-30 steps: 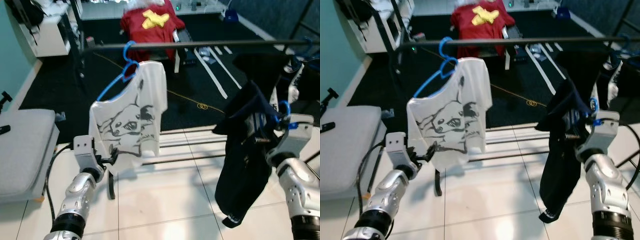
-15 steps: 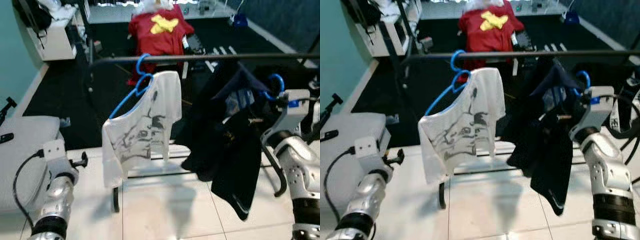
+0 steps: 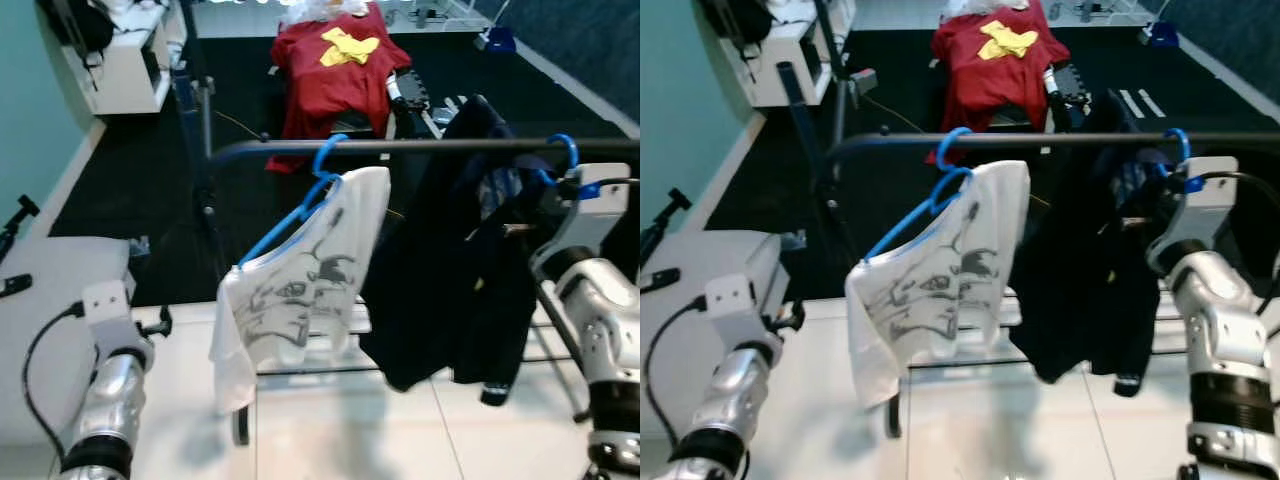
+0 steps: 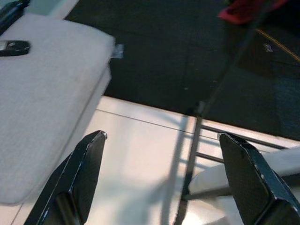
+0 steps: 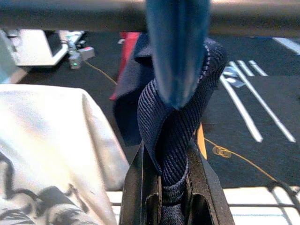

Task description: Hang hanger

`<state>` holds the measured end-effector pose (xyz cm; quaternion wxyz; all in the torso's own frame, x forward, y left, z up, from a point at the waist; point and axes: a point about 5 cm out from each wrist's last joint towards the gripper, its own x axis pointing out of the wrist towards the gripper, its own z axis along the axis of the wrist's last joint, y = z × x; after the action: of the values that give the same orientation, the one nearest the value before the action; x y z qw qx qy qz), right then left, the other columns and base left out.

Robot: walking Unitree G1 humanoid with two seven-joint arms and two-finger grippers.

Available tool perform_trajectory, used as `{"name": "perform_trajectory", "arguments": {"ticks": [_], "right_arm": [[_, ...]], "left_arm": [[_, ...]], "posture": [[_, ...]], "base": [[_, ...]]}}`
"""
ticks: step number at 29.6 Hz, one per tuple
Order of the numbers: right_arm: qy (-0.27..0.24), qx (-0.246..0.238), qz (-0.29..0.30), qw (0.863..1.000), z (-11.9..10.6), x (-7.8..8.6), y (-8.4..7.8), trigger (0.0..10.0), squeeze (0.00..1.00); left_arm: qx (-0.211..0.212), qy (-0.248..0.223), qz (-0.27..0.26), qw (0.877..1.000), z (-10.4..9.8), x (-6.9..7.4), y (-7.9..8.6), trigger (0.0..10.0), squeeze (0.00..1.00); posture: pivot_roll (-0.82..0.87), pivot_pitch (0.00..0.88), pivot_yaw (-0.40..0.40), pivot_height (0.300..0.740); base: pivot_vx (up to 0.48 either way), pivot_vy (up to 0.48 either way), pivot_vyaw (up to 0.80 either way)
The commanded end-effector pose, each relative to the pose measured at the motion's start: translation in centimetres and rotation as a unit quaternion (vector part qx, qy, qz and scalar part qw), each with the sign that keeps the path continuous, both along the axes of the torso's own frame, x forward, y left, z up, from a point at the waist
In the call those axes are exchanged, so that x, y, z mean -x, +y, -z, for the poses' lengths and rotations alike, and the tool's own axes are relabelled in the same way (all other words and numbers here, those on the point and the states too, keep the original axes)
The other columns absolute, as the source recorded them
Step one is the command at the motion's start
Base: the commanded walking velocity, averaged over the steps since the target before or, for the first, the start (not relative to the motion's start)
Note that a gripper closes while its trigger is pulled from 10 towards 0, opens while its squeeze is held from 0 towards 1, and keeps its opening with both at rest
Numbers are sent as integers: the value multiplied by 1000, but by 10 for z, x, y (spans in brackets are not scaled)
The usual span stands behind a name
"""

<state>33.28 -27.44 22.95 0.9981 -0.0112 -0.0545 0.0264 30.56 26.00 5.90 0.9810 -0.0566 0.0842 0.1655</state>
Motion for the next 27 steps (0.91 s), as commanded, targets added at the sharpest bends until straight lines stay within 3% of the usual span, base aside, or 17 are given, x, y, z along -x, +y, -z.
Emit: {"name": "perform_trajectory", "arguments": {"ticks": [1, 10, 15, 20, 25, 26, 27], "right_arm": [[-7, -2, 1, 1000, -5, 2, -3, 10000, 0], [13, 4, -36, 999, -2, -4, 14, 10000, 0], [47, 8, -29, 998, 10, -6, 18, 10000, 0], [135, 20, -54, 989, 37, -4, 26, 10000, 0], [142, 19, -53, 988, 40, -3, 26, 10000, 0], [147, 13, -47, 988, 42, -2, 24, 10000, 655], [147, 13, -47, 988, 42, -2, 24, 10000, 655]], "left_arm": [[-2, 16, -3, 1000, 8, 5, 1, 10000, 0], [5, 7, 1, 1000, 6, 3, -2, 10000, 0], [6, 7, 8, 1000, 7, 3, -7, 10000, 0], [4, 14, 10, 1000, 11, 5, -9, 10000, 0], [4, 14, 10, 1000, 11, 5, -9, 10000, 0], [6, 15, 11, 1000, 11, 5, -10, 10000, 0], [6, 15, 11, 1000, 11, 5, -10, 10000, 0]], "posture": [[-34, 127, 5, 740], [-34, 127, 6, 740], [-32, 128, 5, 740], [-36, 130, 3, 740], [-36, 130, 3, 740], [-36, 131, 3, 740], [-36, 131, 3, 740]], "base": [[352, 0, 0], [262, 0, 0], [0, 0, 0], [0, 0, 0], [0, 0, 0], [0, 0, 0], [0, 0, 0]]}}
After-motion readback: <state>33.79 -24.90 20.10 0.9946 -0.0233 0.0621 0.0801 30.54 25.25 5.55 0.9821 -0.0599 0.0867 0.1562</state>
